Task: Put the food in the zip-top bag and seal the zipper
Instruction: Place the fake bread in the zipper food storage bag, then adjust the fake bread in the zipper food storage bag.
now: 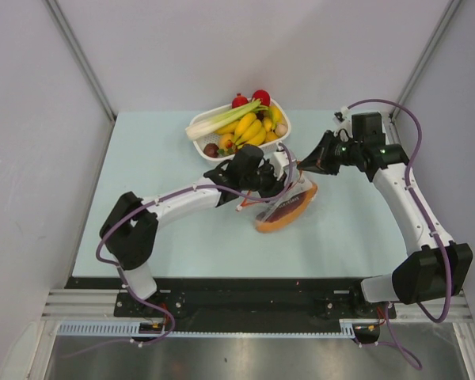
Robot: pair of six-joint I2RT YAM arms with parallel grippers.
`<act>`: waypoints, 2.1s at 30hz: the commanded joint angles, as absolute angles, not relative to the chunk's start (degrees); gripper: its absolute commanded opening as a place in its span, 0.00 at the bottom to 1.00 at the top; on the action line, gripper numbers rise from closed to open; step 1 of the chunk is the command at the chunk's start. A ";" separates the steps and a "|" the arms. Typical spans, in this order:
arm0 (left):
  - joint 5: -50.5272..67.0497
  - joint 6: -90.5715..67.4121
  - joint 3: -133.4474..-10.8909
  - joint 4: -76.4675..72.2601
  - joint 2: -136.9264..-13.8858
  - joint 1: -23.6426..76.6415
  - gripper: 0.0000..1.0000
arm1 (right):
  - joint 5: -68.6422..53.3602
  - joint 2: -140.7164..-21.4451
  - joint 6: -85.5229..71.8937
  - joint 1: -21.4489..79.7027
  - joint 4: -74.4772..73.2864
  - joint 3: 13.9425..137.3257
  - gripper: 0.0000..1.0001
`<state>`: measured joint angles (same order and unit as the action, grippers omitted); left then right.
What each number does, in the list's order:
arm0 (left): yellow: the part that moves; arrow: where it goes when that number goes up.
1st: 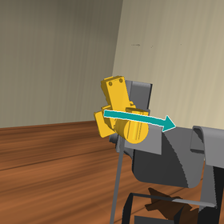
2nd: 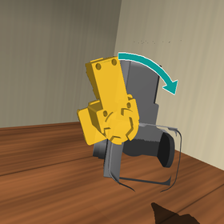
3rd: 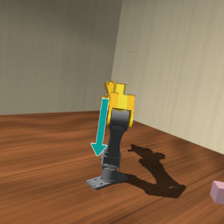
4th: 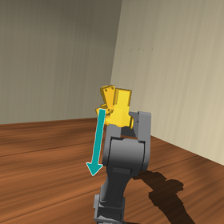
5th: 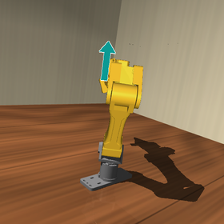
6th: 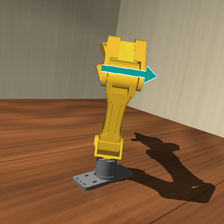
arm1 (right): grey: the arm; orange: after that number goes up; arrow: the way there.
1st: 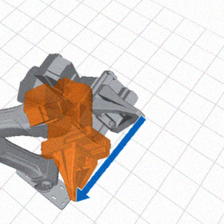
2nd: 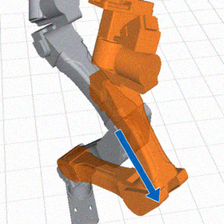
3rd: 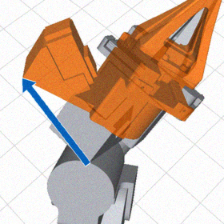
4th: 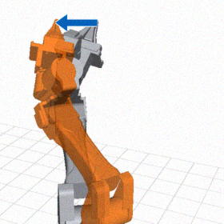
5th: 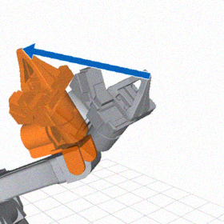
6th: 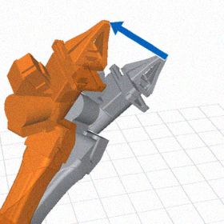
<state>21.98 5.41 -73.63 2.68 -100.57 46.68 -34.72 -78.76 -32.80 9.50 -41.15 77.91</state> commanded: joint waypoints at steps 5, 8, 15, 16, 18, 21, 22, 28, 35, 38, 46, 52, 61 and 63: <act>31.12 -2.46 -65.48 -8.86 -94.22 44.65 0.54 | -42.80 -76.12 -32.44 9.93 -36.03 78.14 0.00; 31.20 -3.86 -66.09 -11.32 -95.09 44.47 0.53 | -44.82 -75.85 -31.20 10.63 -35.86 77.78 0.00; 28.32 -8.08 -65.31 -19.15 -96.07 44.21 0.44 | -46.14 -76.02 -31.03 11.60 -35.25 77.70 0.00; 25.60 -8.00 -65.22 -20.38 -95.98 44.21 0.43 | -46.14 -75.94 -31.03 11.60 -35.51 77.70 0.00; 22.51 -6.34 -64.78 -20.74 -95.36 44.30 0.40 | -46.58 -76.11 -31.11 11.51 -35.33 77.70 0.00; 21.44 -2.22 -67.48 -17.16 -96.32 44.47 0.41 | -47.63 -76.38 -32.43 11.51 -33.94 77.70 0.00; 22.40 -0.81 -69.33 -9.05 -96.94 44.30 0.44 | -47.55 -76.46 -32.69 11.34 -33.58 77.78 0.00; 33.39 3.16 -62.77 1.56 -83.52 37.80 0.75 | -45.70 -76.55 -33.05 8.09 -34.89 77.61 0.00; 34.28 11.85 -56.88 14.05 -65.85 34.28 0.91 | -45.88 -77.52 -34.45 8.52 -32.70 76.38 0.00; 34.19 14.05 -50.29 14.94 -64.78 33.23 0.93 | -46.14 -77.69 -34.54 8.53 -32.61 76.29 0.00; 32.11 14.24 -39.12 0.98 -66.70 34.71 0.99 | -45.00 -77.34 -33.31 8.79 -33.66 76.20 0.00; 26.45 10.11 -41.91 -7.38 -73.81 36.65 0.93 | -44.74 -77.61 -32.61 8.88 -34.01 76.03 0.00; 32.25 6.52 -41.31 -15.73 -79.63 37.18 0.67 | -44.56 -77.35 -31.55 8.44 -35.07 75.85 0.00; 32.34 4.67 -41.57 -18.01 -79.80 37.18 0.65 | -44.39 -77.34 -31.46 8.44 -35.16 75.67 0.00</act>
<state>29.50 8.60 -41.15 -9.17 -79.66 36.73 -44.18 -78.11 -32.34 8.51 -35.46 75.77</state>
